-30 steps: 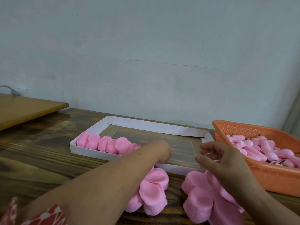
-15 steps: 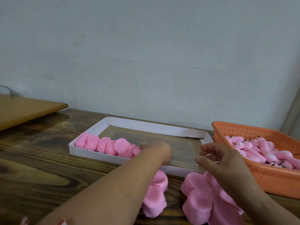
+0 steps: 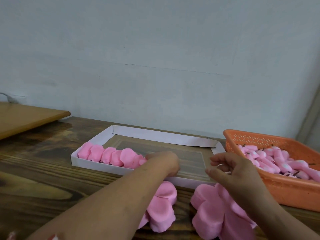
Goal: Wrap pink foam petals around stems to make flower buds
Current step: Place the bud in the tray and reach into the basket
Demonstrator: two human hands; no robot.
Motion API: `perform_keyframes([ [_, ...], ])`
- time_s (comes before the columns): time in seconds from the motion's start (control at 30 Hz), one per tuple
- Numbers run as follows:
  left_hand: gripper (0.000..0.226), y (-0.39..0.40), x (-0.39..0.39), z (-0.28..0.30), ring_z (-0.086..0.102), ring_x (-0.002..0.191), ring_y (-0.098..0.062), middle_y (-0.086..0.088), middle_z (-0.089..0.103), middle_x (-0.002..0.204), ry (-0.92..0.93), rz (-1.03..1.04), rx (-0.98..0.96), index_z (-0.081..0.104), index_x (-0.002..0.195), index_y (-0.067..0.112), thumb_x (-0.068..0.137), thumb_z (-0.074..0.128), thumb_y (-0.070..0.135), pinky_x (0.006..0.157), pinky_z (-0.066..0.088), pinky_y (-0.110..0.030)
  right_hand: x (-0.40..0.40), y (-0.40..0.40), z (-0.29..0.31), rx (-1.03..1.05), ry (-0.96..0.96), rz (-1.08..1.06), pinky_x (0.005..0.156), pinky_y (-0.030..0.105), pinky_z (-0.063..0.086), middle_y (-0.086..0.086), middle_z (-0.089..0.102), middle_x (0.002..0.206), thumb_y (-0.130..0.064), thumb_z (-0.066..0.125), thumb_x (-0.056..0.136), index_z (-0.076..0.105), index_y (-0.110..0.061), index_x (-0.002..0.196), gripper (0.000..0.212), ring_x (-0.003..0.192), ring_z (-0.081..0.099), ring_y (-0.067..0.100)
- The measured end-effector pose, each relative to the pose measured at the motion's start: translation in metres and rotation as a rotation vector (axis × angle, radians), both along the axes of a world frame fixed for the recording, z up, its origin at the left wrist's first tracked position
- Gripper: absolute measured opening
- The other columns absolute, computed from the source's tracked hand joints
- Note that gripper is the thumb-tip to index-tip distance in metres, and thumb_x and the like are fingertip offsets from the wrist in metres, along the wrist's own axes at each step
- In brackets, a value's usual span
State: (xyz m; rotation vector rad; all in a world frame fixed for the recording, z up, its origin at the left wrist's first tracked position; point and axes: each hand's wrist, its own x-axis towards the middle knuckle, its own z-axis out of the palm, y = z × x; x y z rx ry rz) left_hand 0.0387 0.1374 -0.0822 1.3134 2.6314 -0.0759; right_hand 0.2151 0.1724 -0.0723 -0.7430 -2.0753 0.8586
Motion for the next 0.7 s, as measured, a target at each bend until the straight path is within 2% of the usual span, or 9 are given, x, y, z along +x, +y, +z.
perform_keyframes([
  [0.13,0.038,-0.006,0.002,0.004,0.053,0.117,-0.033,-0.013,0.058,0.126,-0.051,-0.021,0.039,0.059,0.121,0.008,0.1,0.042,0.034,0.103,0.041,-0.046,0.001,0.001,0.0,0.007,0.001,0.011,0.05,0.01,0.043,0.0,0.065,0.066,-0.01,0.077,0.072,0.066,-0.021,0.082,0.017,0.057,0.059,0.005],
  [0.27,0.045,-0.009,0.003,0.007,0.053,0.117,-0.031,-0.011,0.06,0.125,-0.117,-0.037,0.083,0.059,0.122,0.009,0.098,0.04,0.042,0.105,0.037,-0.048,0.006,0.007,0.006,-0.008,0.022,0.015,0.044,0.007,0.038,-0.007,0.059,0.052,-0.005,0.076,0.073,0.068,-0.018,0.076,0.015,0.046,0.051,-0.002],
  [0.33,0.046,-0.012,0.005,0.013,0.052,0.118,-0.031,-0.01,0.06,0.126,-0.077,-0.06,0.101,0.058,0.123,0.011,0.099,0.038,0.044,0.105,0.036,-0.051,0.009,0.011,0.01,-0.028,0.027,0.017,0.042,0.006,0.036,-0.011,0.056,0.045,0.0,0.075,0.072,0.068,-0.016,0.073,0.018,0.043,0.049,-0.003],
  [0.43,0.042,-0.014,0.013,0.025,0.049,0.12,-0.028,-0.005,0.057,0.128,0.015,-0.1,0.205,0.057,0.124,0.019,0.098,0.037,0.046,0.105,0.033,-0.052,0.013,0.018,0.015,-0.037,-0.028,0.017,0.043,0.005,0.038,-0.009,0.061,0.049,0.004,0.075,0.07,0.068,-0.017,0.069,0.022,0.044,0.052,-0.004],
  [0.6,0.024,-0.019,0.034,0.037,0.056,0.108,-0.023,-0.002,0.064,0.115,-0.098,-0.197,0.559,0.064,0.111,0.018,0.098,0.044,0.021,0.092,0.046,-0.036,0.025,0.028,0.025,0.001,-0.281,0.097,0.047,0.007,0.04,-0.012,0.064,0.052,-0.003,0.076,0.071,0.071,-0.019,0.061,0.019,0.048,0.054,-0.005],
  [0.7,0.029,-0.022,0.041,0.043,0.061,0.09,-0.023,-0.004,0.064,0.091,-0.237,-0.195,0.673,0.065,0.094,0.019,0.092,0.044,0.0,0.072,0.047,-0.026,0.027,0.024,0.028,0.059,-0.43,0.193,0.05,0.012,0.043,-0.002,0.068,0.063,-0.008,0.076,0.07,0.072,-0.025,0.061,0.019,0.052,0.055,-0.001],
])
